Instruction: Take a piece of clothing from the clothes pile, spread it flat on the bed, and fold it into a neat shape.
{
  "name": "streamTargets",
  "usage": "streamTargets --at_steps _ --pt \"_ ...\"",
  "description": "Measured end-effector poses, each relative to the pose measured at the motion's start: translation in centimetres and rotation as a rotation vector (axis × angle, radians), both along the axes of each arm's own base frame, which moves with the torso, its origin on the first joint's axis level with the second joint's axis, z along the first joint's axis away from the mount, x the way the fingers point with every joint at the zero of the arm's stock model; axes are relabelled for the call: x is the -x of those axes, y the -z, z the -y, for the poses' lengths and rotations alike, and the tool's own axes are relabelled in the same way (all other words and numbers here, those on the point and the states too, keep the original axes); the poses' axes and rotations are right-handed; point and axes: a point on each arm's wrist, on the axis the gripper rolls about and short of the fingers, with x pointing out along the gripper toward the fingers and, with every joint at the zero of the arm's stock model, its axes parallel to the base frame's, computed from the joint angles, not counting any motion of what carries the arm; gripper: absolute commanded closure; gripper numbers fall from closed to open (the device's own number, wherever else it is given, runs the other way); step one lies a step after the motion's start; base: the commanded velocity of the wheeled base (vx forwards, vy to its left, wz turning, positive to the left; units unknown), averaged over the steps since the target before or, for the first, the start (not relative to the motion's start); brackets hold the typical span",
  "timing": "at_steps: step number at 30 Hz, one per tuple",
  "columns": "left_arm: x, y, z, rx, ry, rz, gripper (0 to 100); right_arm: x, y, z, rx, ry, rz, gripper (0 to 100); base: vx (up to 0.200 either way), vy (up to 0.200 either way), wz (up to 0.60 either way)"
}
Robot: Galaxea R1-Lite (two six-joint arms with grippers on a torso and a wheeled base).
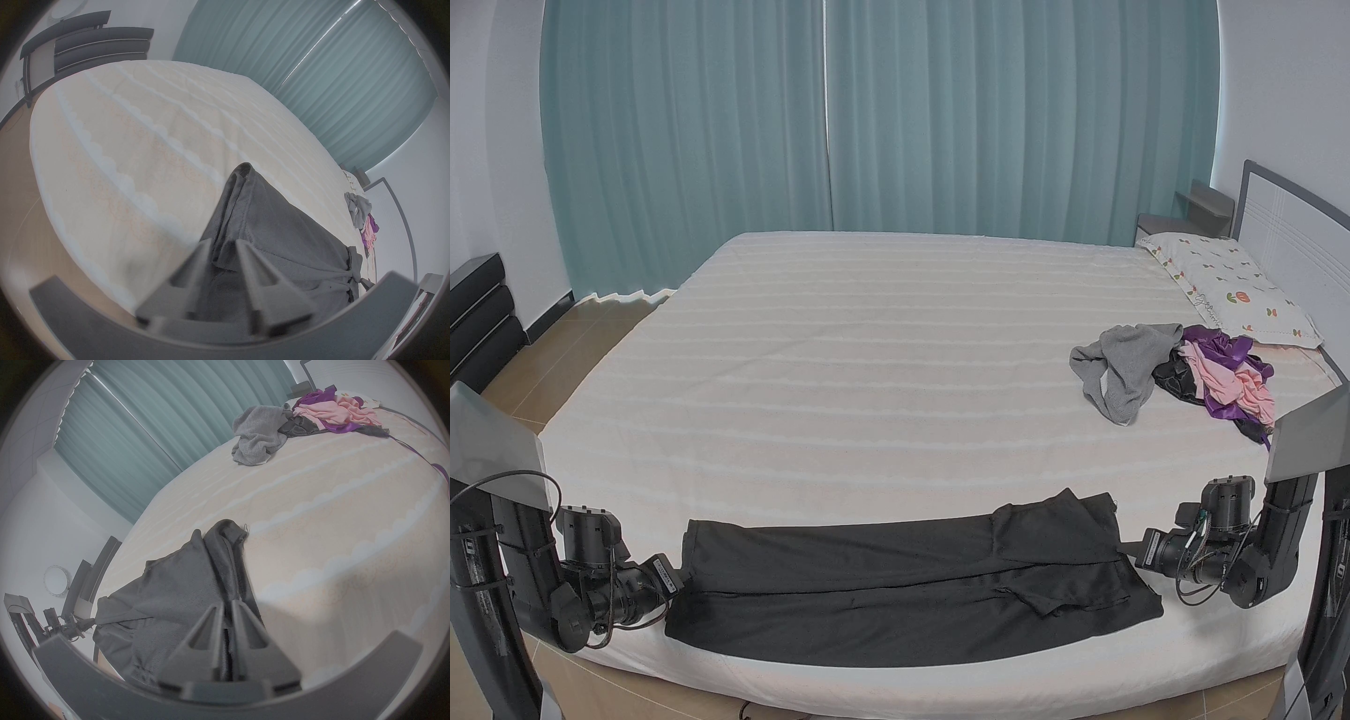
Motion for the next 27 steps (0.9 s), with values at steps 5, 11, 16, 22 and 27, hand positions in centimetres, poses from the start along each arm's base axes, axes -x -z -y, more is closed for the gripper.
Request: streamTargets --at_steps 5,11,16,22,27 --pt "0.0 0.0 0.0 0.0 -0.001 -0.001 0 -0.3 -0.3 0.0 -0.01 0.005 0.046 0 0.0 0.0 0.0" --pt "-0.7 -0.3 0.0 0.002 -0.006 0.051 0 -1.0 -1.2 0.4 -0.016 0.02 0.093 0 0.0 0.0 0.0" --pt "-1.6 -0.7 -0.1 0.007 -0.012 0.095 0 -2.1 -1.9 0.6 -0.041 0.041 0.131 0 0.0 0.0 0.0" --pt "-4.1 -1.4 -0.2 0.014 -0.021 0.179 0 -3.8 -2.2 0.1 -0.09 0.062 0.119 0 0.0 0.0 0.0" --pt "-6.3 -1.2 -0.2 0.021 -0.026 0.196 0 -5.4 -2.4 -0.3 -0.143 0.086 0.112 0 0.0 0.0 0.0"
